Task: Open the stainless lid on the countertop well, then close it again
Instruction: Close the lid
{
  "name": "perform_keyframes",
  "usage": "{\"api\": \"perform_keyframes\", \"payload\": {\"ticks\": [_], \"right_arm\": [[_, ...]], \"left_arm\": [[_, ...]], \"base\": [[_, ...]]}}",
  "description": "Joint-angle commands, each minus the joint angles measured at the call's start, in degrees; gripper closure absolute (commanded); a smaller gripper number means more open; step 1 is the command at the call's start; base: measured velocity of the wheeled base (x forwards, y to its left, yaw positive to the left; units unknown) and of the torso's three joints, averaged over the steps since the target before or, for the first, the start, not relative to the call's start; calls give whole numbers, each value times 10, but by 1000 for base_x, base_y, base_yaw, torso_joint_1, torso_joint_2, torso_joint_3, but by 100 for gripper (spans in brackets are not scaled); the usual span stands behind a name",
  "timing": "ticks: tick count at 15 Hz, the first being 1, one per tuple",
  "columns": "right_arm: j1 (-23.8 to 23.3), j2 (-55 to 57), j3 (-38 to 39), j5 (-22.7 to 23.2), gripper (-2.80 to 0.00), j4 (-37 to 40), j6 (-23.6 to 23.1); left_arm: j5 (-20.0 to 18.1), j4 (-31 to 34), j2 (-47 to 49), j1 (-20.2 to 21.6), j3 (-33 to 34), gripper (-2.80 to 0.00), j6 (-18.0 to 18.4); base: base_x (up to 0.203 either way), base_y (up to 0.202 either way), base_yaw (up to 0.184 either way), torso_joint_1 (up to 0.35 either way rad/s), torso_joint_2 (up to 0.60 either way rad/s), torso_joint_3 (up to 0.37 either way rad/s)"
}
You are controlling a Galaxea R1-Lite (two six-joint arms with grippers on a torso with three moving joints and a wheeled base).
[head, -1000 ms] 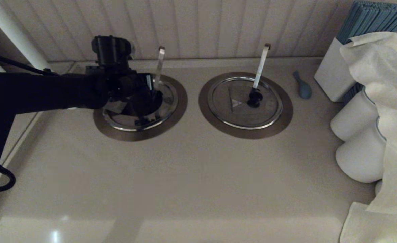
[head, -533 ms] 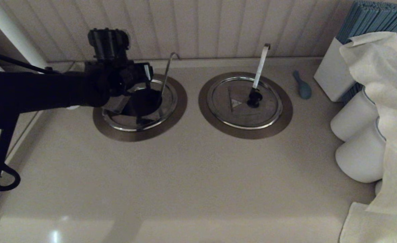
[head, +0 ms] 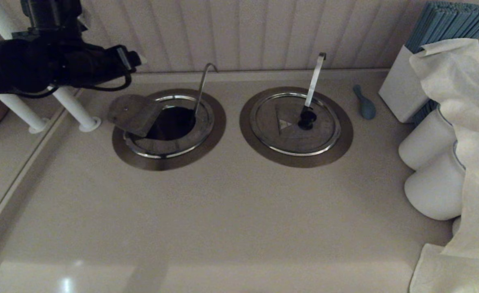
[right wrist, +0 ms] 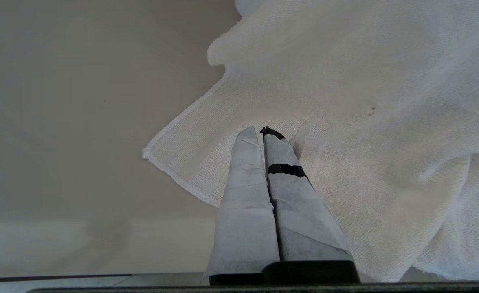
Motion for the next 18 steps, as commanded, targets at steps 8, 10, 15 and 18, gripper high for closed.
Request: {"api": "perform_keyframes", "payload": {"ticks": [8,10,15,18], "right_arm": [[0,0,0,0,0,0,0],[0,1,0,0,0,0,0],[0,1,0,0,0,0,0],[0,1,0,0,0,0,0]], "left_arm": [[-76,203,-36,53,-14,-280,-1],[-69,206,-32,63,-11,-280,0],[-50,203,5,64,-1,-280,15],[-43,201,25,64,-6,-280,19]], "base": [[0,0,0,0,0,0],[0,0,0,0,0,0],[0,0,0,0,0,0],[0,0,0,0,0,0]]}}
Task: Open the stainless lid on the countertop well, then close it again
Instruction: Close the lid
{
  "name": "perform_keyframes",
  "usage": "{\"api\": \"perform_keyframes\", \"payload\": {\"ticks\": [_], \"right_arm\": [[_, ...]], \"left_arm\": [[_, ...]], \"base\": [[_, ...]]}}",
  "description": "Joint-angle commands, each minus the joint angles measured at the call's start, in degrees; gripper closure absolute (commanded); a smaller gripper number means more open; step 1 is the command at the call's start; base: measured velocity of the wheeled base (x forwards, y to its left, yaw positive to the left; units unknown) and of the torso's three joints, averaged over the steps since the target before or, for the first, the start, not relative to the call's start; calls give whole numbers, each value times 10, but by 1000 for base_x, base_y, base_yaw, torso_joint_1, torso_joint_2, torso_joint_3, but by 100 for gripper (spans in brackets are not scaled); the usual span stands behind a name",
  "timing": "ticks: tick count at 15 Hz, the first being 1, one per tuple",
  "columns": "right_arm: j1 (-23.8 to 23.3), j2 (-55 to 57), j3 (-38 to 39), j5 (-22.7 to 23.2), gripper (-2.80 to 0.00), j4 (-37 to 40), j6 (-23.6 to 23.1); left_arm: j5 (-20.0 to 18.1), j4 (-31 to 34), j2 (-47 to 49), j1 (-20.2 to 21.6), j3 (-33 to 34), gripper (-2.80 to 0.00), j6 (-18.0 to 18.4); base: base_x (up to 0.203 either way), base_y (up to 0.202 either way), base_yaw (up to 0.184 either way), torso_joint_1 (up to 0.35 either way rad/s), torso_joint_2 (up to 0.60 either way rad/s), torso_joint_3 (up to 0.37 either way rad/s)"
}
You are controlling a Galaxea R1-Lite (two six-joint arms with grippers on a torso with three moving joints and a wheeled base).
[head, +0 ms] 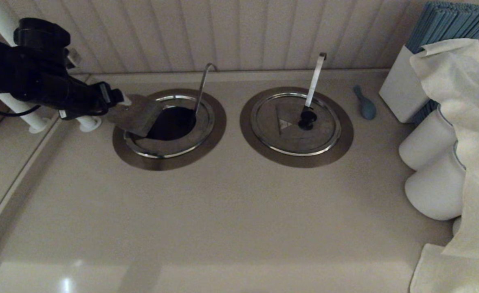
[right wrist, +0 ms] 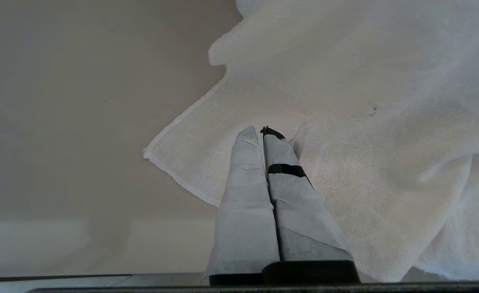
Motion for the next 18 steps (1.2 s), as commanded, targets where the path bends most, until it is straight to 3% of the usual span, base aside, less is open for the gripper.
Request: {"api": "perform_keyframes", "payload": {"ticks": [1,7,10,18], "right_arm": [[0,1,0,0,0,0,0],[0,0,0,0,0,0,0],[0,0,0,0,0,0,0],[0,1,0,0,0,0,0]], "left_arm": [[0,2,22,0,-4,-280,-1],[0,-2,40,-3,-6,-280,0],[-2,-54,39,-8,-2,-280,-5],[-6,-56,38,-26,-2,-280,-16]], "base": [[0,0,0,0,0,0],[0,0,0,0,0,0],[0,0,0,0,0,0],[0,0,0,0,0,0]]}}
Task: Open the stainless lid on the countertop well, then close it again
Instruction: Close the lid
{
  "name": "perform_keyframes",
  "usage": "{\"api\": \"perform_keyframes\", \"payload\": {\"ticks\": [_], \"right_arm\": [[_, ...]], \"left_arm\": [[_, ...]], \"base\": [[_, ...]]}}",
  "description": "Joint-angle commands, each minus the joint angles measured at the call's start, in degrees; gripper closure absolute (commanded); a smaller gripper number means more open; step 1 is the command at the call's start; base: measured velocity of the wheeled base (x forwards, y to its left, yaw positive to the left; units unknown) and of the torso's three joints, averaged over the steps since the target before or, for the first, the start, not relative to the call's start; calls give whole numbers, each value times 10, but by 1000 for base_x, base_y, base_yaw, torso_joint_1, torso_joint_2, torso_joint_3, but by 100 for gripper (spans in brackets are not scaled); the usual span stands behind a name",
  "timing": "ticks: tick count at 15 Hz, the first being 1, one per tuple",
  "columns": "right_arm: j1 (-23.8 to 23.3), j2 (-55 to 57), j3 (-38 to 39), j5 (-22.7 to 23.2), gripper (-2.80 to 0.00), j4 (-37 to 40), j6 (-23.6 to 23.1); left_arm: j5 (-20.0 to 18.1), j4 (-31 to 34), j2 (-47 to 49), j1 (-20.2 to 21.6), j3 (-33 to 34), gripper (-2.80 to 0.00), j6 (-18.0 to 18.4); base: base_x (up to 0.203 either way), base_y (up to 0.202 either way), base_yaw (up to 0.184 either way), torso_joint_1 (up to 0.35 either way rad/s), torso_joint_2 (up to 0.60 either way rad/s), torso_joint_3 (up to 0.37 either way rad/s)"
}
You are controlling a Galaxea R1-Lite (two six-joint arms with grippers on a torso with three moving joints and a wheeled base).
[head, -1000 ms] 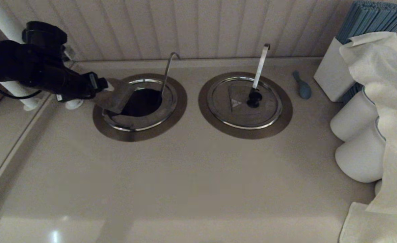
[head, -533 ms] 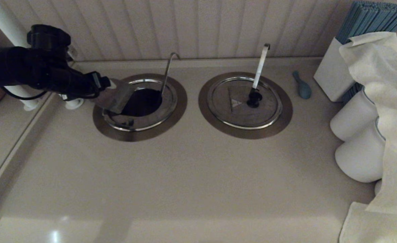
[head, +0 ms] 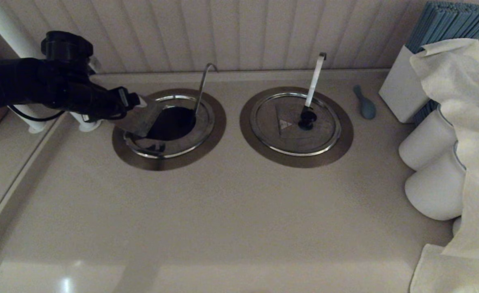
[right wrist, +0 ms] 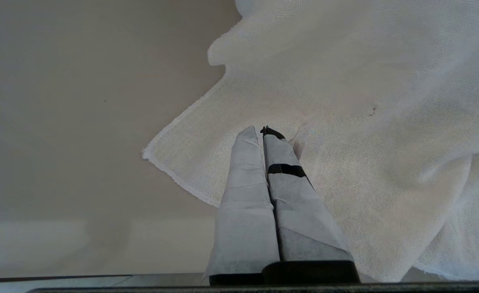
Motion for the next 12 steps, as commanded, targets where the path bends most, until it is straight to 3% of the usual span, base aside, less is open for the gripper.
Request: {"api": "perform_keyframes", "payload": {"ticks": [1,12], "right_arm": [[0,0,0,0,0,0,0],[0,0,0,0,0,0,0]], "left_arm": [[0,1,-4,-4,1,-280,-3],[-2,2,-42,-32,11,-280,-23]], "base": [[0,0,0,0,0,0],[0,0,0,0,0,0]]}}
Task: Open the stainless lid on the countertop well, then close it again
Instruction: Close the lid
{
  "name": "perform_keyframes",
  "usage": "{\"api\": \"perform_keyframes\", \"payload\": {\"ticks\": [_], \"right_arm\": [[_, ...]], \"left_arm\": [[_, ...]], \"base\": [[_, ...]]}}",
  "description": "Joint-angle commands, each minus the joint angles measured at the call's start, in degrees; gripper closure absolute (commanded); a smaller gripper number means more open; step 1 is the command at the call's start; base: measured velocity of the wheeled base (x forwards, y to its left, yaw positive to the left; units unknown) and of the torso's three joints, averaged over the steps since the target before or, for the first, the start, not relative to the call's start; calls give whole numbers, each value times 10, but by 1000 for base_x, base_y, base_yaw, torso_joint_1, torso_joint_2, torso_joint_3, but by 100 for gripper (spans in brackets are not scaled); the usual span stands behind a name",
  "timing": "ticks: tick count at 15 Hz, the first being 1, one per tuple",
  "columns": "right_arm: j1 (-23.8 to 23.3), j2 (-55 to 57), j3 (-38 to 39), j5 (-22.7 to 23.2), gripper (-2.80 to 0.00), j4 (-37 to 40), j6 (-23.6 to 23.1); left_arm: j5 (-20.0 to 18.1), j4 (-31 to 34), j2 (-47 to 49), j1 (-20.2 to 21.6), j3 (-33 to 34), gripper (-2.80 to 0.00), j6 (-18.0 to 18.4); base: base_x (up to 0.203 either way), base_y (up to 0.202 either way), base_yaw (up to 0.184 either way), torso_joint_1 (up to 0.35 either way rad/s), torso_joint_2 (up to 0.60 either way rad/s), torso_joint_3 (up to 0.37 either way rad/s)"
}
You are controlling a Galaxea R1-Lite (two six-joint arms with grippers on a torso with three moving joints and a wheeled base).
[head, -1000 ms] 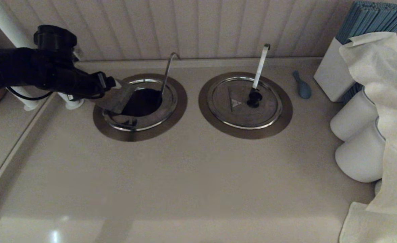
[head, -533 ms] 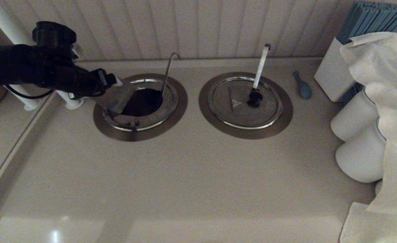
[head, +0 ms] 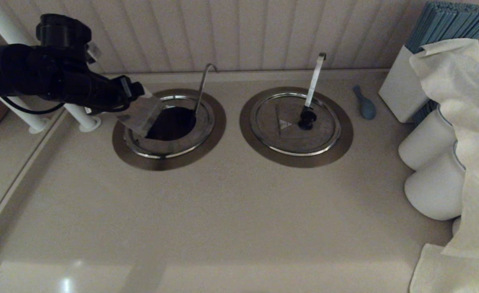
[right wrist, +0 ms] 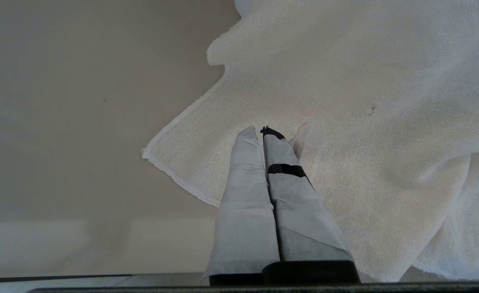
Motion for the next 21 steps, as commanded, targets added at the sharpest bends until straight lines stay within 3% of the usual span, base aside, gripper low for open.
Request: {"api": "perform_keyframes", "payload": {"ticks": [1,21], "right_arm": [[0,0,0,0,0,0,0],[0,0,0,0,0,0,0]], "left_arm": [[1,1,-4,-2,1,-280,-1],[4,0,9,-26,9,-280,1]], "base": [[0,0,0,0,0,0],[0,0,0,0,0,0]]}}
